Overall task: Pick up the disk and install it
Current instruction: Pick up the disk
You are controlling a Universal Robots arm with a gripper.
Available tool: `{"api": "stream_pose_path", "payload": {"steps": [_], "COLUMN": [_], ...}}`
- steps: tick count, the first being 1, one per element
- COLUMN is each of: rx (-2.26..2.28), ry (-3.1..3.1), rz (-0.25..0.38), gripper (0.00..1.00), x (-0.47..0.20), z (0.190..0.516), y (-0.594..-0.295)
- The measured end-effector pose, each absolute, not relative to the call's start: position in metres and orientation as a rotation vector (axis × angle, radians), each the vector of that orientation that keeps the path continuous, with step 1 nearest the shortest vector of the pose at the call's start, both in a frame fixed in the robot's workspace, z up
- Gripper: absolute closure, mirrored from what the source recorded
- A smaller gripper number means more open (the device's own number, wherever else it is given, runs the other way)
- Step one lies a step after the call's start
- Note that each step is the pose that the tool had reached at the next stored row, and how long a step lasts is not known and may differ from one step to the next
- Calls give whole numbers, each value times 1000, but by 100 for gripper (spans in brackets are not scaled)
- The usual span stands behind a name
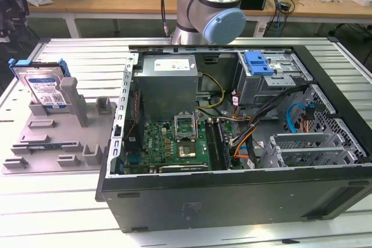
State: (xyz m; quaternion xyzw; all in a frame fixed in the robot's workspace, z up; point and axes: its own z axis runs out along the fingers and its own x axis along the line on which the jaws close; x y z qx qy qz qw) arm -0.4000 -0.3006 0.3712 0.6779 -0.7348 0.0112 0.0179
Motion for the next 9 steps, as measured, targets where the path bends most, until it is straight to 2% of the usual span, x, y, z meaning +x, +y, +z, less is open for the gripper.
{"api": "stream_pose_path", "payload": {"steps": [9], "rx": [2115], "ry": [-2276], "rz": [35], "gripper": [46], "x": [-402], "z": [365], "y": [-301]}}
